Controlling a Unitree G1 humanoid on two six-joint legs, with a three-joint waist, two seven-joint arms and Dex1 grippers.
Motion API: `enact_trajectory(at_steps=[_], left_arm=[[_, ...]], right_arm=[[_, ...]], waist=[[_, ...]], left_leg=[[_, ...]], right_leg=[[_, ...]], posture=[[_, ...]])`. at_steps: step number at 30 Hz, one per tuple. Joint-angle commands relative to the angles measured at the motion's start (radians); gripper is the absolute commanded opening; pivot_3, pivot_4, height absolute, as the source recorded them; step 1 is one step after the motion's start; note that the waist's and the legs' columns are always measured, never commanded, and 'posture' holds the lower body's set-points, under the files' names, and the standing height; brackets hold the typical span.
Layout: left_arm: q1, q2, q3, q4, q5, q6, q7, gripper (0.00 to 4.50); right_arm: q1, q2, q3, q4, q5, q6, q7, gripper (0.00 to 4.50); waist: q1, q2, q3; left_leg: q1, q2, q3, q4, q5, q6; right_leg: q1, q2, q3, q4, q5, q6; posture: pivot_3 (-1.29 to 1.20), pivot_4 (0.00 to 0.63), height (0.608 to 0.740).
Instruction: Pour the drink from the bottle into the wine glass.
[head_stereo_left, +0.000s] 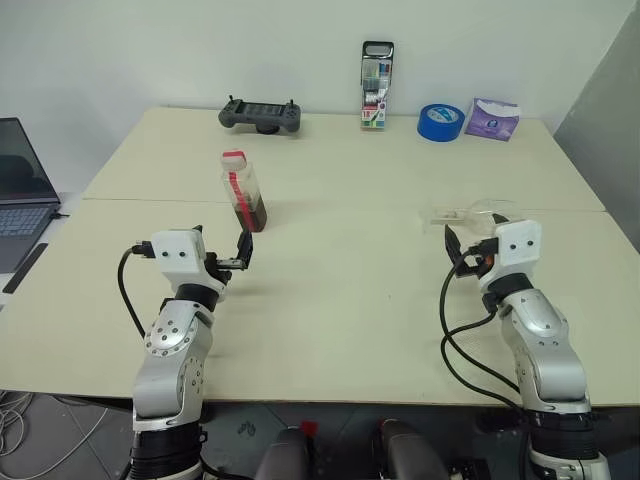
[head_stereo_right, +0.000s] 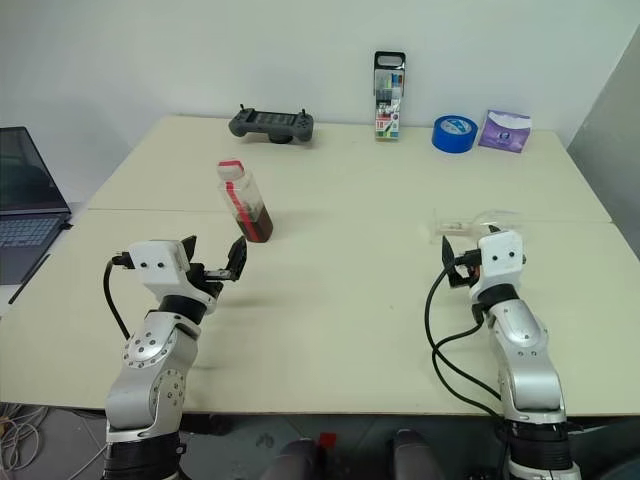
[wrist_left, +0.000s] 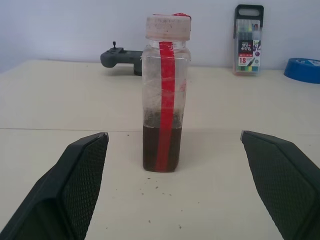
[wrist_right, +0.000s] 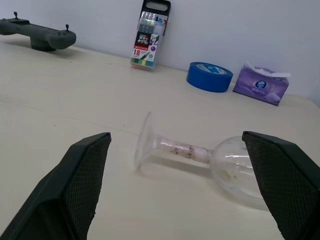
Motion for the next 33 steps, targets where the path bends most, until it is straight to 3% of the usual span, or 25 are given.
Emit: enact_trajectory(at_steps=[1,9,16,33], left_arm=[[0.001,0.023,0.006,-0.069,0.003,0.007,-0.006,4.50],[-0.060,0.009,-0.015,-0.025,0.014,0.025,0.017,4.50],[-0.218,-0.008,-0.060,0.099,0.057,0.041,0.046,4.50],[-0.385,0.050,-0.026,0.303,0.090,0.029,0.056,4.50]], right_arm=[[0.014,-0.019,-0.016,-0.067,0.023,-0.019,0.029,4.48],[-0.040,-0.034,0.055,-0.070,0.051,-0.003,0.120,4.48],[-0.222,-0.043,0.200,-0.130,0.159,0.198,0.277,4.48],[-0.291,-0.035,0.241,-0.156,0.210,0.295,0.314,4.48]], waist=[[0.000,0.000,0.000],[0.000,0.000,0.000],[-0.001,0.000,0.000],[0.000,0.000,0.000]], left_leg=[[0.000,0.000,0.000,0.000,0.000,0.000],[0.000,0.000,0.000,0.000,0.000,0.000],[0.000,0.000,0.000,0.000,0.000,0.000],[-0.001,-0.001,-0.001,0.000,0.000,0.000]], right_leg=[[0.000,0.000,0.000,0.000,0.000,0.000],[0.000,0.000,0.000,0.000,0.000,0.000],[0.000,0.000,-0.001,0.000,0.000,0.000],[-0.001,-0.001,-0.002,-0.001,0.000,0.000]], posture=[[0.00,0.150,0.740],[0.00,0.150,0.740],[0.00,0.150,0.740],[0.00,0.150,0.740]])
